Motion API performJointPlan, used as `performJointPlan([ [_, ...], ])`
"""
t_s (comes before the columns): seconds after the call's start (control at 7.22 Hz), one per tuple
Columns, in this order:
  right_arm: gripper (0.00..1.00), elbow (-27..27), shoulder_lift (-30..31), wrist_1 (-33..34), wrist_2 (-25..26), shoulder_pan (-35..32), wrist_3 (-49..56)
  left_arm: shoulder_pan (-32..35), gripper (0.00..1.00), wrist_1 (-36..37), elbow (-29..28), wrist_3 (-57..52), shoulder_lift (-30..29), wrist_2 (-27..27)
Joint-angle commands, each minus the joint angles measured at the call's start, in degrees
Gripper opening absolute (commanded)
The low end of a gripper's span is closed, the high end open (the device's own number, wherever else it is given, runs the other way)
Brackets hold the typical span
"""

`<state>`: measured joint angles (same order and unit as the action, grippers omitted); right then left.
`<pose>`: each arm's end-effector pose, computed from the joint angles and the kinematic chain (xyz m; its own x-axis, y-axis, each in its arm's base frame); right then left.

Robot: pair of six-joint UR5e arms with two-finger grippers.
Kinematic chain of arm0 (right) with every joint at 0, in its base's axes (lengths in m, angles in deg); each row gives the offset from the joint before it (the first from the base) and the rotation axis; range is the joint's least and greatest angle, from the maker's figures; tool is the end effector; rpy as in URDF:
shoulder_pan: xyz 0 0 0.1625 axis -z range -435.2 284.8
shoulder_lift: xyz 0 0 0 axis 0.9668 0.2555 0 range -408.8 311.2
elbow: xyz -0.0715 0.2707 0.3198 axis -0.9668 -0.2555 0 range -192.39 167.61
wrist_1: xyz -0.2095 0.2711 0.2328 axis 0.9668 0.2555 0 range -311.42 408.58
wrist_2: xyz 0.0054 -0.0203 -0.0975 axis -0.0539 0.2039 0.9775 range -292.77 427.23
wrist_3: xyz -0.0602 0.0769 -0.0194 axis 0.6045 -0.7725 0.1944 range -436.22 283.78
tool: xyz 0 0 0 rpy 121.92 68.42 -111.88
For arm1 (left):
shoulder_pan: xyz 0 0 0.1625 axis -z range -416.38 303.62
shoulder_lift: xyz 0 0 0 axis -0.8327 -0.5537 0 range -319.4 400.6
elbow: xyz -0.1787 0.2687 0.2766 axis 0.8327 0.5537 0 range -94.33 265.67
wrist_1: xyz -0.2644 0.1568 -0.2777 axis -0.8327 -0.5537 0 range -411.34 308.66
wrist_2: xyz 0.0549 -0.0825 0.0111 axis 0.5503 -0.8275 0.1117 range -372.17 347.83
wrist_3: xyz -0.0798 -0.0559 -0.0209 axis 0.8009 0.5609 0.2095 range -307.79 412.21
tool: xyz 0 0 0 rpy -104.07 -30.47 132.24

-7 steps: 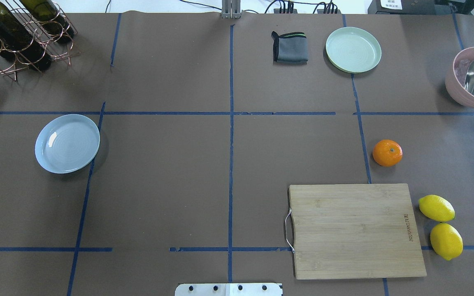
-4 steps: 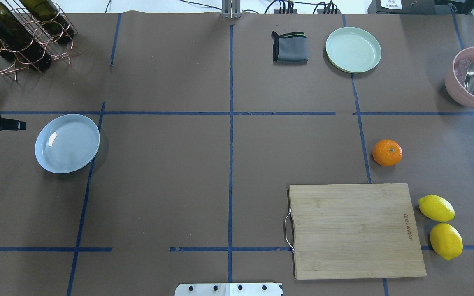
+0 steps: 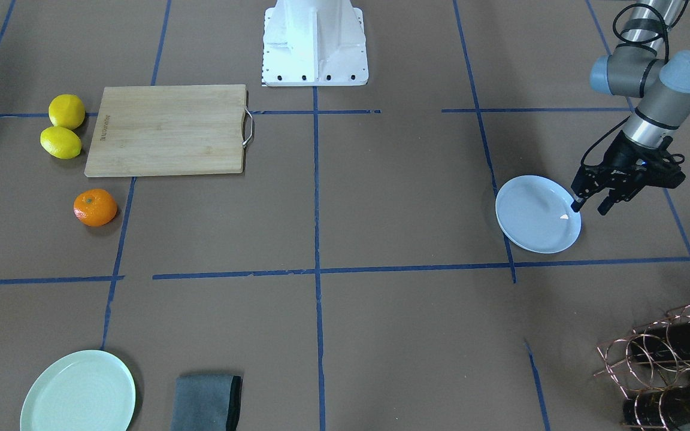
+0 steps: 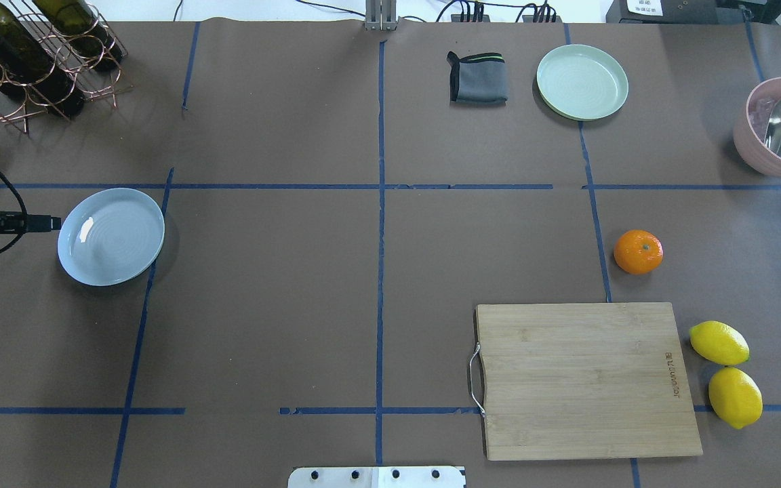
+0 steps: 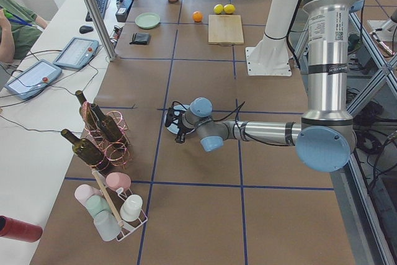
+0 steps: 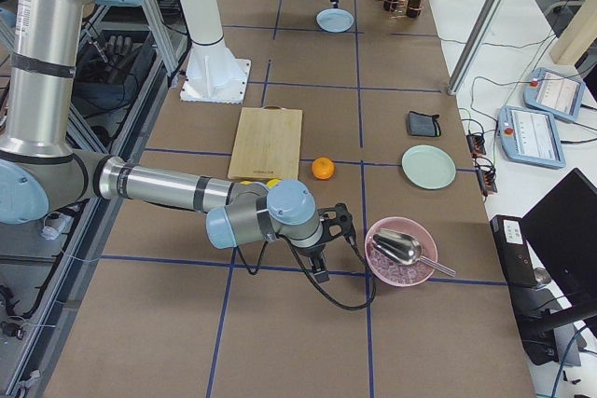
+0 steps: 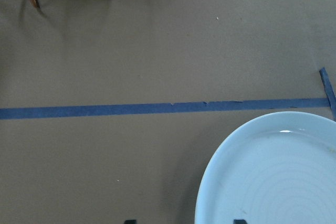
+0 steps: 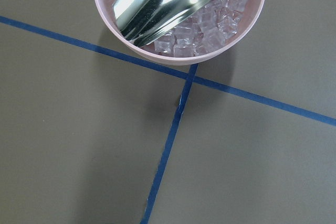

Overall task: Pick orange to plate
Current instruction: 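Lower the left gripper to the edge of the light blue plate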

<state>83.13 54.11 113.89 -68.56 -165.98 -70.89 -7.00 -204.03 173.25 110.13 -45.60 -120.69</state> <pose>0.0674 -0.4090 0.6639 0.6984 -0.2914 0.6537 0.0519 0.9316 0.3597 0.2454 -0.4424 0.5982 0.5954 0.0793 -0.7995 0.2727 0.9161 0.2939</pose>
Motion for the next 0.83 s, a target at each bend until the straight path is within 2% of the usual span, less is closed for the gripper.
performJointPlan([
  [0.0, 1.0, 0.01, 0.01, -0.09, 0.0, 0.0, -0.05, -1.57, 0.59, -0.16, -0.48, 1.32, -0.37, 0.77],
  [0.42, 1.0, 0.01, 0.01, -0.01, 0.09, 0.0, -0.14, -1.65, 0.53, -0.07, -0.75, 1.32, -0.55, 2.09],
  [0.69, 1.0, -0.08, 0.01, 0.08, 0.09, 0.09, -0.14, -2.0, 0.52, -0.07, -0.92, 1.32, -0.55, 2.09],
])
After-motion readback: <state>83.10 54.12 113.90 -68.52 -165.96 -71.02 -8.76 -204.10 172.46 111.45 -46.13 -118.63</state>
